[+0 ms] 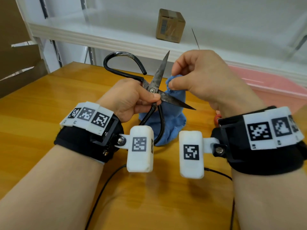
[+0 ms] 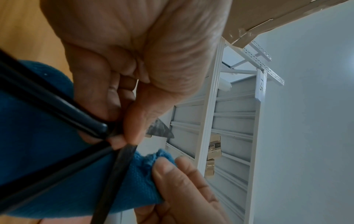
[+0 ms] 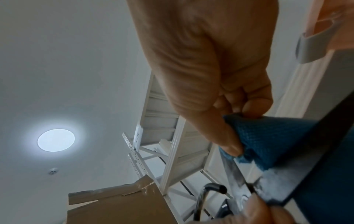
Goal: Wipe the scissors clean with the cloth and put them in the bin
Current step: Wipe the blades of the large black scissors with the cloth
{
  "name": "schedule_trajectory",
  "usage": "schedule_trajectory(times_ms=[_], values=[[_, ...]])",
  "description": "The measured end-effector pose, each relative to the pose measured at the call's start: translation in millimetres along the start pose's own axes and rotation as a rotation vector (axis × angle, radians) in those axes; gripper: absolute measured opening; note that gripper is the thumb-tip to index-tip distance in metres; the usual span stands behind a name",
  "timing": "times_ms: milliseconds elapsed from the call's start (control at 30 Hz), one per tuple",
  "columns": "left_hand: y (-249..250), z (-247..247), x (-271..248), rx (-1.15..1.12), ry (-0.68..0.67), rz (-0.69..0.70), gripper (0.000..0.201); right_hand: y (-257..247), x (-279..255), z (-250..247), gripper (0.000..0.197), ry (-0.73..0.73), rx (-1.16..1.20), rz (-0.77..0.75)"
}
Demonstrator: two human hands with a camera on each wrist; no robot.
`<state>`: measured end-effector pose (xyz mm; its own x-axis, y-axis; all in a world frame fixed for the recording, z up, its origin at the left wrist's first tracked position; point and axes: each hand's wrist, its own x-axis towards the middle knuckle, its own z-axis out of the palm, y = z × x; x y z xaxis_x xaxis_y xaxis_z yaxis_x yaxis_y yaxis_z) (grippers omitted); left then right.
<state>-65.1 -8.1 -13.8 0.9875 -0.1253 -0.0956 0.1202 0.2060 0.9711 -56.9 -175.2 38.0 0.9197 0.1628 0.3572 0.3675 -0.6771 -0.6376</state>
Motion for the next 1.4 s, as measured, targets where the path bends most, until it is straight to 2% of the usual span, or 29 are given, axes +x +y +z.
schedule_trajectory(times_ms=[300,467,567,633,800,1000,1167,1333,1400], values=[[-2,1,0,0.028,0.033,0.013,0.020,-9,1,23,0.015,0.022,-0.117,-0.172],[-5,6,0,0.096,0.022,0.050,0.029,-3,3,35,0.018,0.158,-0.167,-0.259],[-7,9,0,0.126,0.015,0.039,0.032,7,6,34,0.016,0.291,-0.164,-0.243],[-7,11,1,0.117,0.026,0.035,0.033,11,7,32,0.016,0.327,-0.158,-0.229],[-5,6,1,0.078,0.045,0.051,0.028,1,5,32,0.021,0.130,-0.212,-0.288],[-4,6,3,0.095,0.006,0.038,0.030,9,7,26,0.023,0.319,-0.200,-0.229],[-5,3,2,0.125,0.014,0.022,0.033,0,4,28,0.032,0.136,-0.308,-0.260],[-6,9,1,0.158,-0.031,0.023,0.027,10,9,26,0.041,0.354,-0.261,-0.198],[-6,9,2,0.154,-0.026,0.025,0.027,11,9,24,0.041,0.356,-0.262,-0.198]])
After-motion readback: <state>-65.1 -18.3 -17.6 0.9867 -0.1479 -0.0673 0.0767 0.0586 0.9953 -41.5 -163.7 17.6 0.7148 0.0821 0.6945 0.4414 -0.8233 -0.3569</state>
